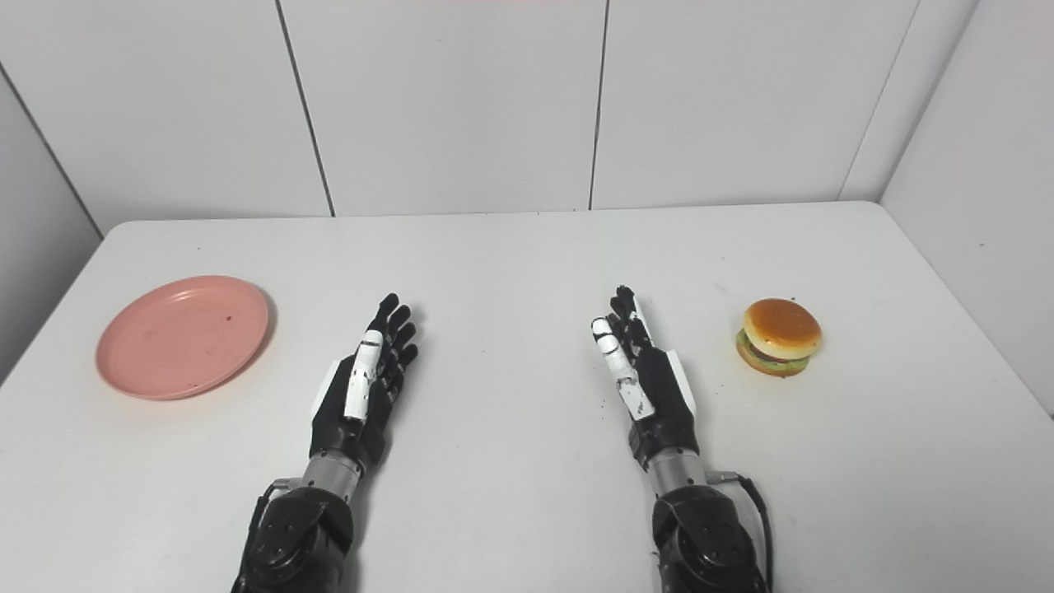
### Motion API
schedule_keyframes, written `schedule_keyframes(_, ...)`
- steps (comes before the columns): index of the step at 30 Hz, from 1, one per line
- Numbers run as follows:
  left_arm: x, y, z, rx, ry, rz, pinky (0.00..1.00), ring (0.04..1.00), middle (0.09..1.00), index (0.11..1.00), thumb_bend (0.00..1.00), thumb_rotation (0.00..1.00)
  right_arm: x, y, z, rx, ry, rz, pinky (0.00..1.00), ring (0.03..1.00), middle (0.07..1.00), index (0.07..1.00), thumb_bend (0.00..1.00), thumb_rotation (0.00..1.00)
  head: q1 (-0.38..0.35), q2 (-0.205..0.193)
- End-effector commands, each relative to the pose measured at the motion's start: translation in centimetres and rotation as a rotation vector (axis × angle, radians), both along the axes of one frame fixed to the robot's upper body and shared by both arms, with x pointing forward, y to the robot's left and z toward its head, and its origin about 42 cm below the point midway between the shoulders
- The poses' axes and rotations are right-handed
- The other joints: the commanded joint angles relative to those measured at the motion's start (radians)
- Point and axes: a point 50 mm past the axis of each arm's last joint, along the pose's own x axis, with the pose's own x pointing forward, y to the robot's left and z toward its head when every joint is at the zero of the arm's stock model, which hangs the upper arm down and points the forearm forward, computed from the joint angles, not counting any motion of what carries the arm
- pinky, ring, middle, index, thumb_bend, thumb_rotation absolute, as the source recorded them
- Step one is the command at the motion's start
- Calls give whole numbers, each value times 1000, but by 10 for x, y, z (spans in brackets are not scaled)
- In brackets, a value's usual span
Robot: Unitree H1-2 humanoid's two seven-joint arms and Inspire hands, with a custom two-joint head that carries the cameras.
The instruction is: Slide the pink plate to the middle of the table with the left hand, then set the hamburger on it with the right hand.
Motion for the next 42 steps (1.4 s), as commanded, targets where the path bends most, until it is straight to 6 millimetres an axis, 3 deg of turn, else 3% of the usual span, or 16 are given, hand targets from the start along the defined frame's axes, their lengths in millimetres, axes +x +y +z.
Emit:
schedule_keyframes(1, 4, -1, 6, 4, -6, -6, 1000, 1000, 1000, 1000, 435, 1000, 9, 5, 23, 17, -66, 9, 1000, 1000, 1000, 1000, 527, 753, 2, 1)
schedule_keyframes(21, 5, -1, 5, 8, -5, -5, 1000, 1000, 1000, 1000, 431, 1000, 11, 4, 22, 12, -69, 5, 1000, 1000, 1000, 1000, 519, 755, 14, 1)
schedule_keyframes(24, 5, -4, 3, 10, -1, -10, 1000, 1000, 1000, 1000, 434, 1000, 9, 1, 21, 25, -61, 13, 1000, 1000, 1000, 1000, 508, 750, 138, -28)
schedule_keyframes(26, 3, -9, 2, 2, 0, -2, 1000, 1000, 1000, 1000, 427, 1000, 8, -4, 21, 10, -65, 17, 1000, 1000, 1000, 1000, 507, 790, 164, -34)
schedule_keyframes(27, 2, -14, 1, -1, -3, 1, 1000, 1000, 1000, 1000, 425, 1000, 7, -9, 21, -3, -70, 10, 1000, 1000, 1000, 1000, 508, 801, 260, -63)
schedule_keyframes(28, 1, -17, -1, -2, -4, 2, 1000, 1000, 1000, 1000, 409, 1000, 6, -12, 20, -12, -73, 5, 1000, 1000, 1000, 1000, 503, 823, 260, -63)
schedule_keyframes(30, 0, -27, -6, 34, -21, -4, 1000, 1000, 1000, 1000, 409, 1000, 5, -23, 17, -17, -74, -2, 1000, 1000, 1000, 1000, 462, 855, 332, -91)
schedule_keyframes(35, 2, -41, -15, 58, -38, 23, 1000, 1000, 1000, 1000, 427, 1000, 12, -39, 3, 20, -76, -2, 1000, 1000, 1000, 1000, 589, 812, 373, -109)
schedule_keyframes(42, 6, -44, -17, 55, -47, 35, 1000, 1000, 1000, 1000, 413, 1000, 10, -46, 0, 11, -92, 1, 1000, 1000, 1000, 1000, 552, 827, 376, -120)
